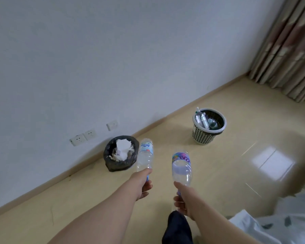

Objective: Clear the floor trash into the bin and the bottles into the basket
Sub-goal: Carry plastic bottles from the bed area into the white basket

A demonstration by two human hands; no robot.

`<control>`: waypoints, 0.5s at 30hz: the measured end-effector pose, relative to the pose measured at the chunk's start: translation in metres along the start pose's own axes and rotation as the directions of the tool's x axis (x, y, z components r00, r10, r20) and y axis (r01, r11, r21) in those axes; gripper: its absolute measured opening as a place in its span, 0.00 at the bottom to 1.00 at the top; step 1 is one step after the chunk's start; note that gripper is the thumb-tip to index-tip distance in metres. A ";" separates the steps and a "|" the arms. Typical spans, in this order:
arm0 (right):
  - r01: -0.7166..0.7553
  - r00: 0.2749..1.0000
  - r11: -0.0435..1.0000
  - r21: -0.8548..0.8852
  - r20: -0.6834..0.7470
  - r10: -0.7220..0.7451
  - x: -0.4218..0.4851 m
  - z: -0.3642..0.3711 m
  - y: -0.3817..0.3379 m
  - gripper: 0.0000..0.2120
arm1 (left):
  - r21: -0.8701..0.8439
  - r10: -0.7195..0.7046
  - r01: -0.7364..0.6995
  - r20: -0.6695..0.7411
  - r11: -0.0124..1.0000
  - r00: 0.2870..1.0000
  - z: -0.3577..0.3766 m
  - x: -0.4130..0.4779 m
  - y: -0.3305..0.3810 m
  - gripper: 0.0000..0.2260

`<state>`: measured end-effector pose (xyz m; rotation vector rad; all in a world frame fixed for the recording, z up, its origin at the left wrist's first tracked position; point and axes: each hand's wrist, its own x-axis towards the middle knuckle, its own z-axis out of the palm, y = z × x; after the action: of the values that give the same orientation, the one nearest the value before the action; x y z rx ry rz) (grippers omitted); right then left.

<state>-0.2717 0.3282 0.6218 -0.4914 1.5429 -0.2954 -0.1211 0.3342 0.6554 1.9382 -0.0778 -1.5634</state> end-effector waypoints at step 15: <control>0.034 0.997 0.999 0.043 -0.077 -0.031 0.137 -0.103 -0.272 0.14 | 0.104 0.022 -0.034 0.117 0.994 0.993 0.201 0.115 0.251 0.11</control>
<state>-0.3376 0.0143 0.6362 -0.4757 1.5999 -0.3759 -0.1833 -0.0014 0.6661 1.9165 -0.2406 -1.6825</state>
